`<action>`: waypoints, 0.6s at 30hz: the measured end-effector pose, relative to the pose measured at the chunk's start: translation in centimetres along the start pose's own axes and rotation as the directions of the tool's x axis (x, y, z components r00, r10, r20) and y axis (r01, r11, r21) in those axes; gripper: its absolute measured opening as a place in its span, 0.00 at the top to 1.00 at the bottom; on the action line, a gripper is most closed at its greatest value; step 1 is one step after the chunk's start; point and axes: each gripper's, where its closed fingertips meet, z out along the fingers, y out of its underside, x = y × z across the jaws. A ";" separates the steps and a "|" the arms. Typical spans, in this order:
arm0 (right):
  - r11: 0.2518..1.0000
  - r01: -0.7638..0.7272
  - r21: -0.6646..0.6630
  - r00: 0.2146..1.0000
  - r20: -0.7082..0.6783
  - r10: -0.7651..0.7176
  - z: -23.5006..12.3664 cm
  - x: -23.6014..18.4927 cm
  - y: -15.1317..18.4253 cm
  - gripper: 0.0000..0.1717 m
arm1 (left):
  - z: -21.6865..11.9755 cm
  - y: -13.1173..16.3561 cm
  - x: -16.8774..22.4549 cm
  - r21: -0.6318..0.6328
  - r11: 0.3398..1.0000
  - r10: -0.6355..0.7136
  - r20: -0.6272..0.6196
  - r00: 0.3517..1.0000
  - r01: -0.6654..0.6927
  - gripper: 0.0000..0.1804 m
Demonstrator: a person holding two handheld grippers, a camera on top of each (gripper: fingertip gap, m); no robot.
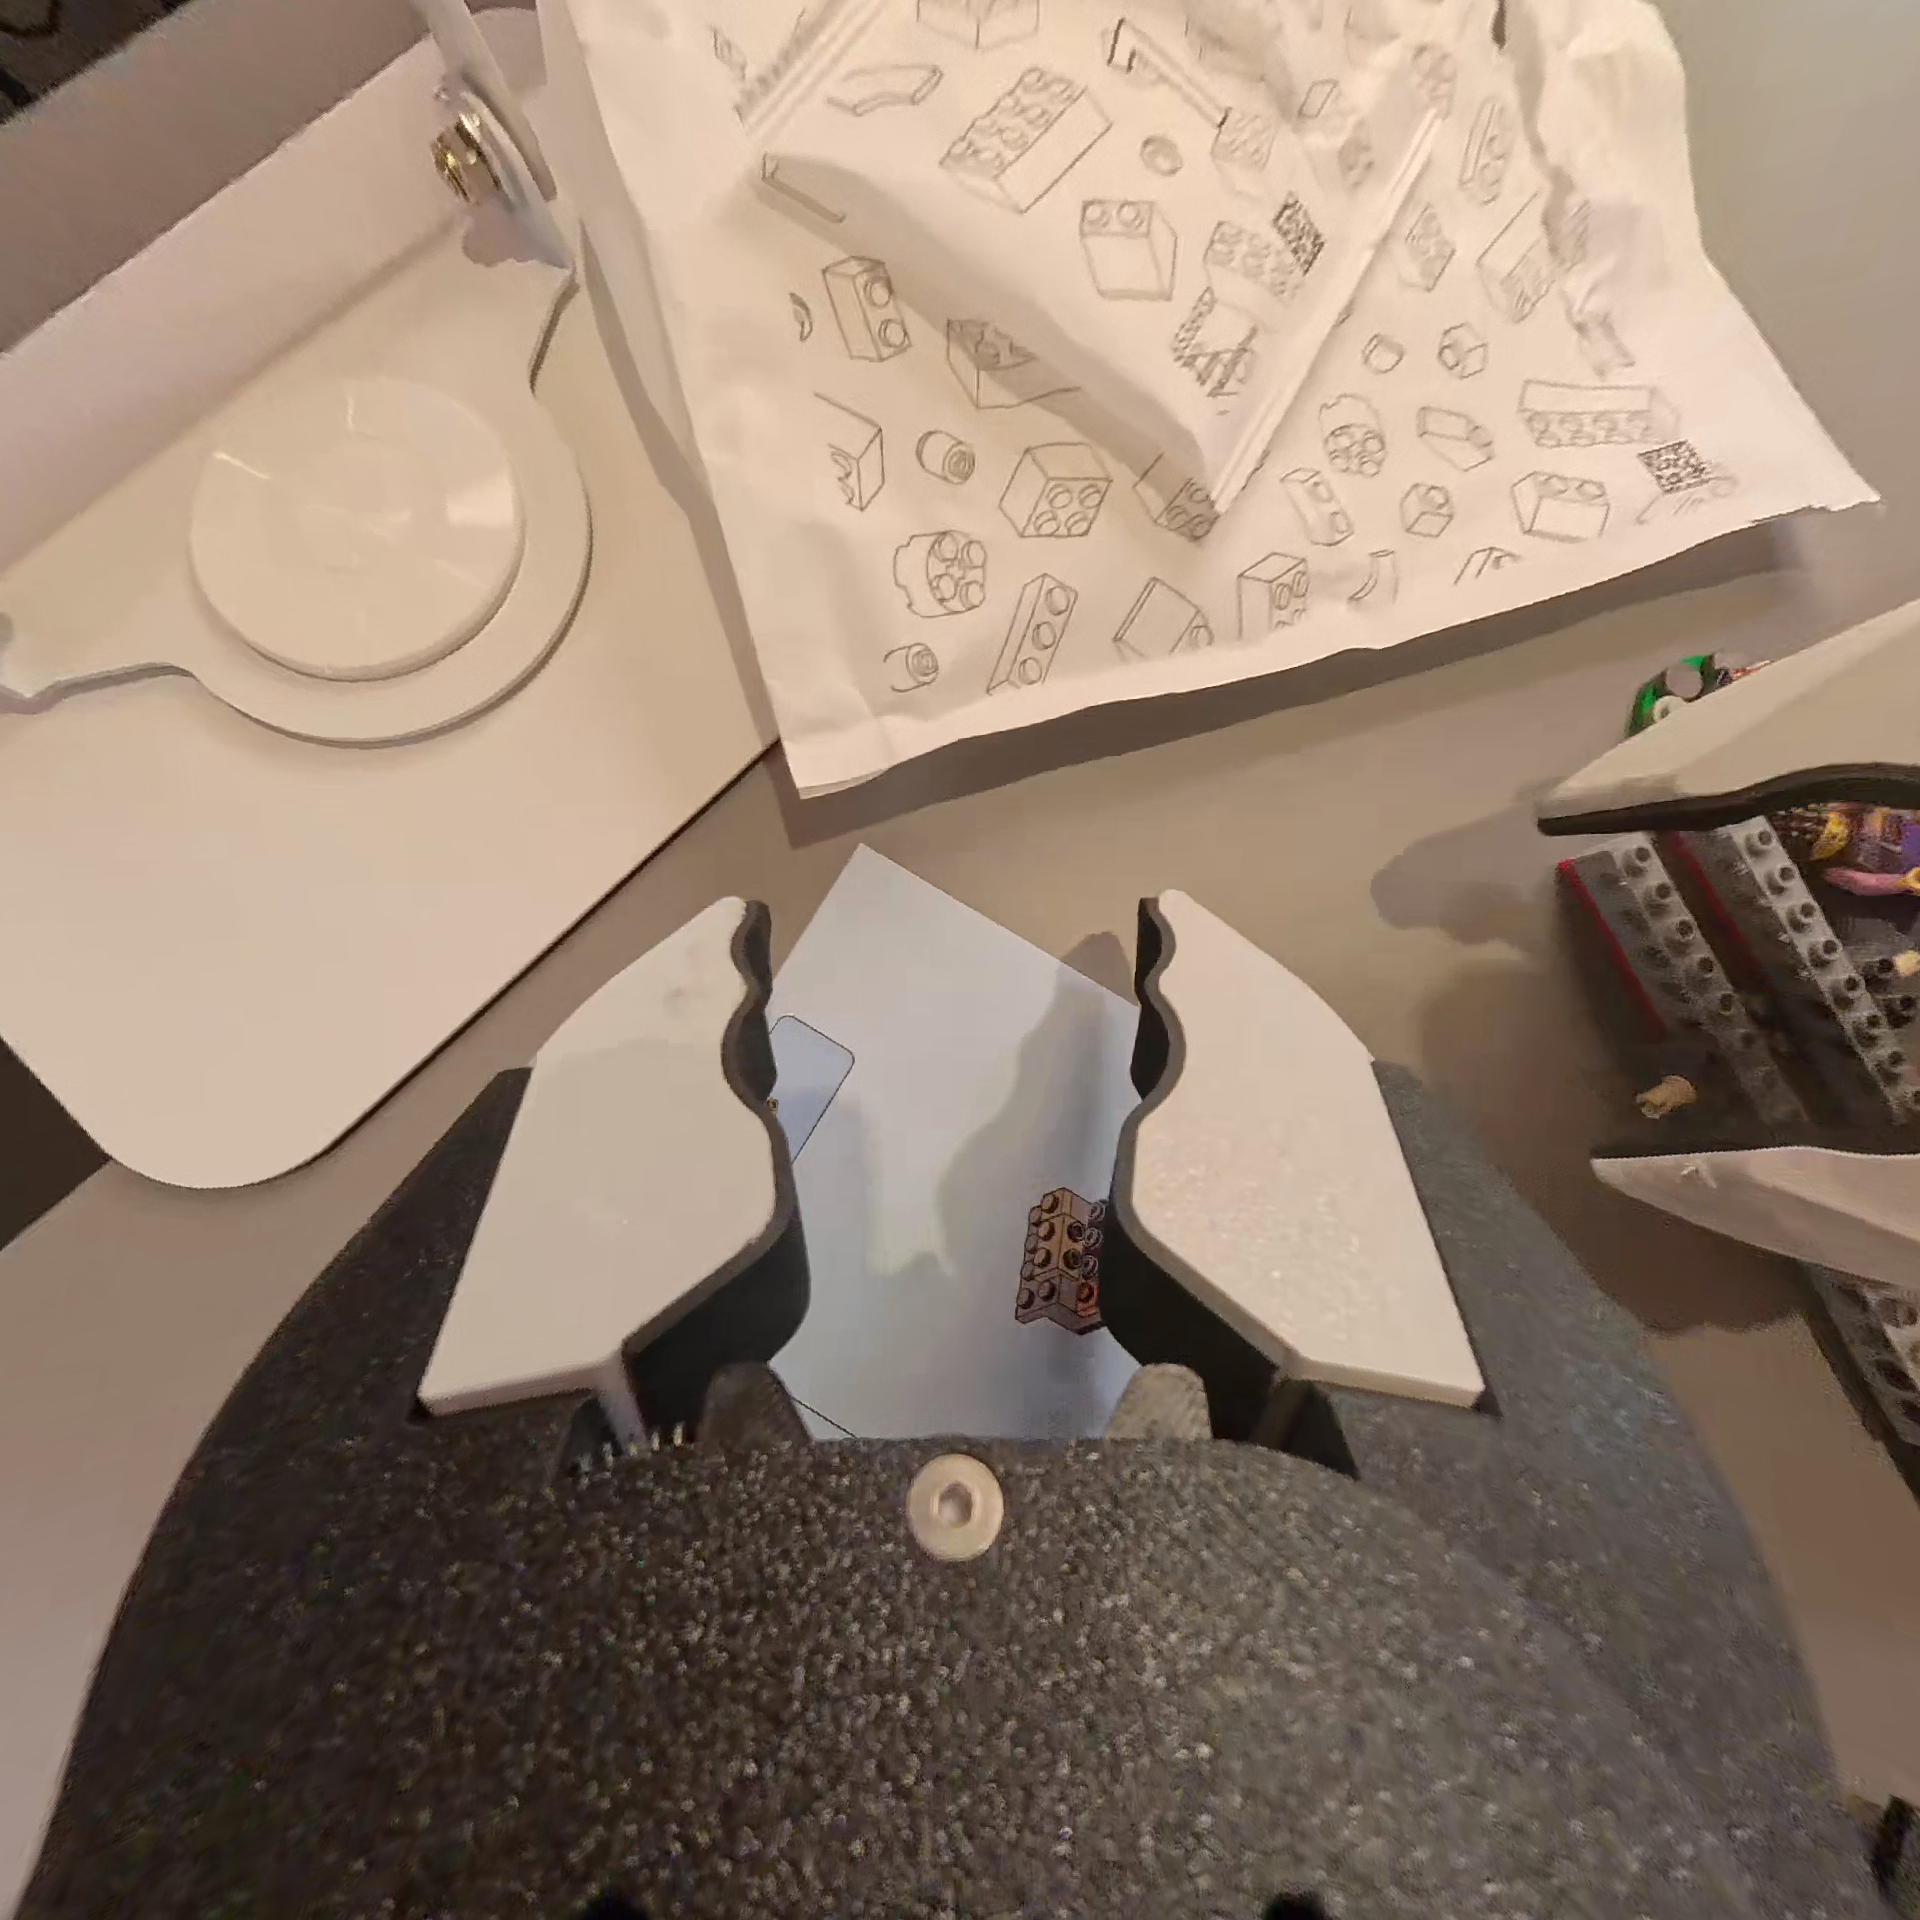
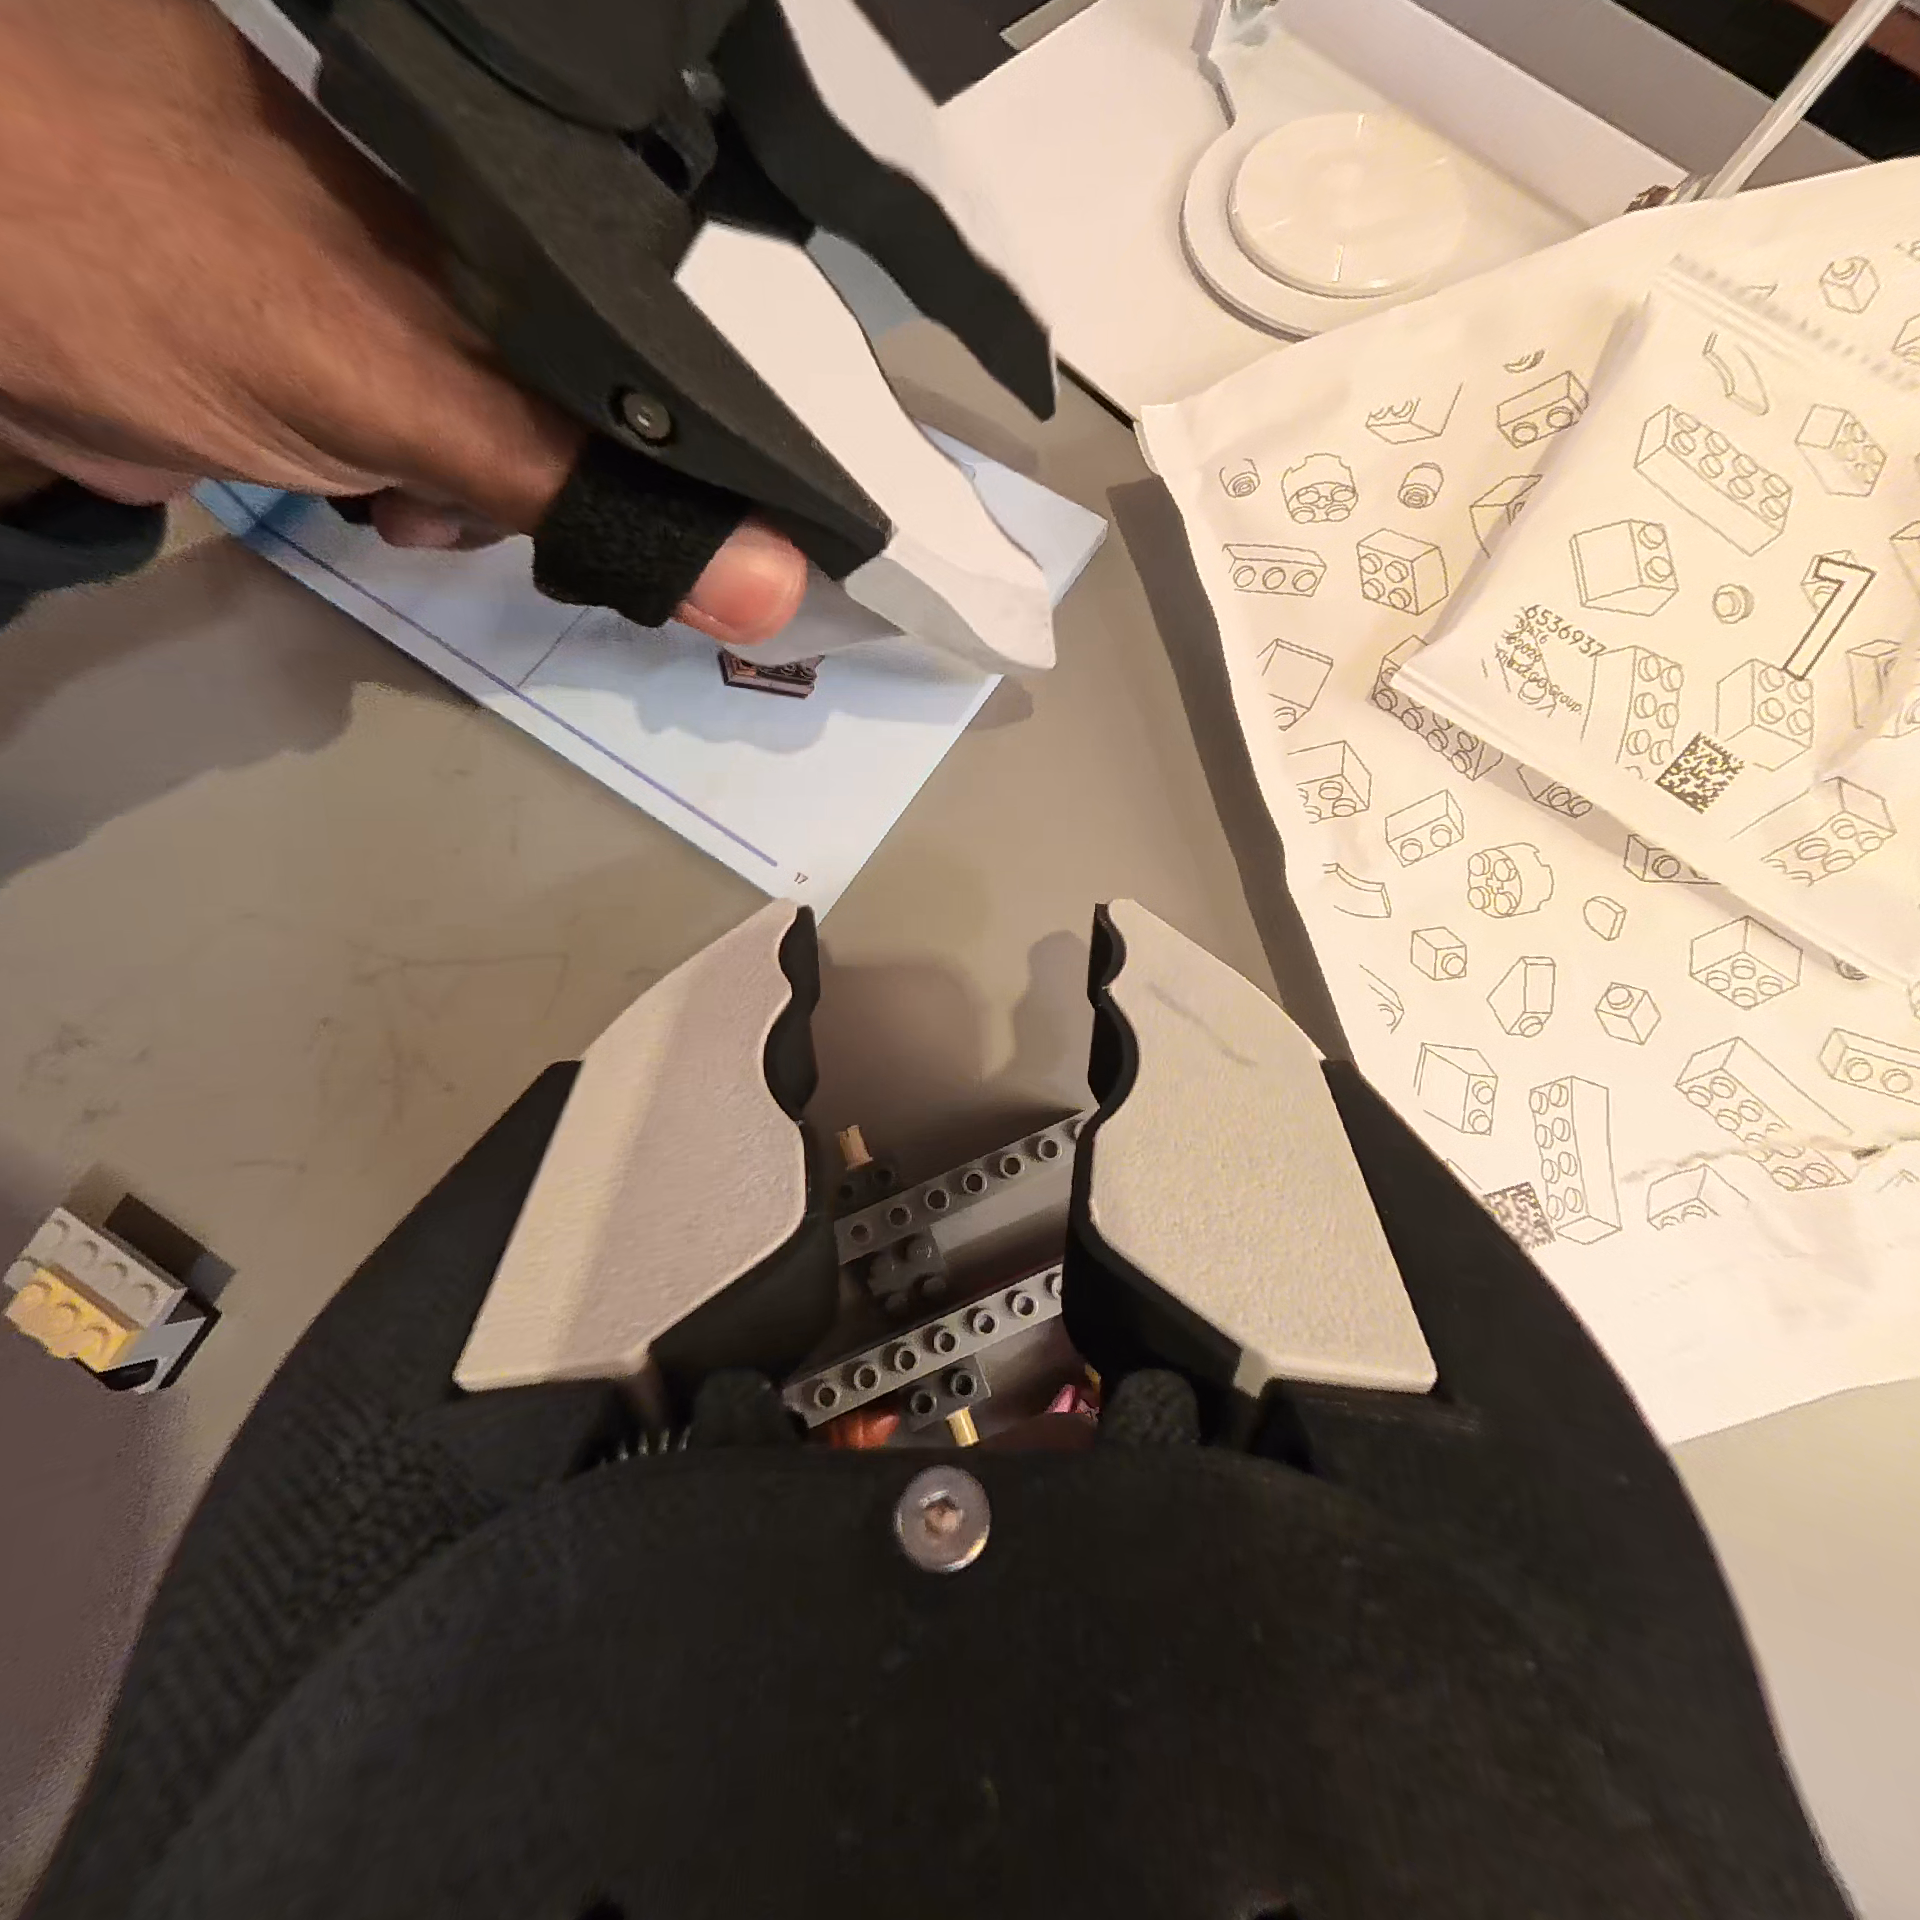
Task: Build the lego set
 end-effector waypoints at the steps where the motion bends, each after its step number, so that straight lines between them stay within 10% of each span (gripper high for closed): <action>1: 1.000 -0.007 0.006 1.000 0.005 0.007 0.0 0.0 0.0 0.71 | 0.3 0.3 0.0 -0.009 1.000 -0.009 -0.012 1.000 0.009 0.62; 18: 1.000 -0.014 0.015 0.999 0.031 0.013 0.4 -0.4 -0.1 0.71 | 0.6 1.1 0.3 -0.031 0.999 -0.011 -0.028 1.000 0.010 0.61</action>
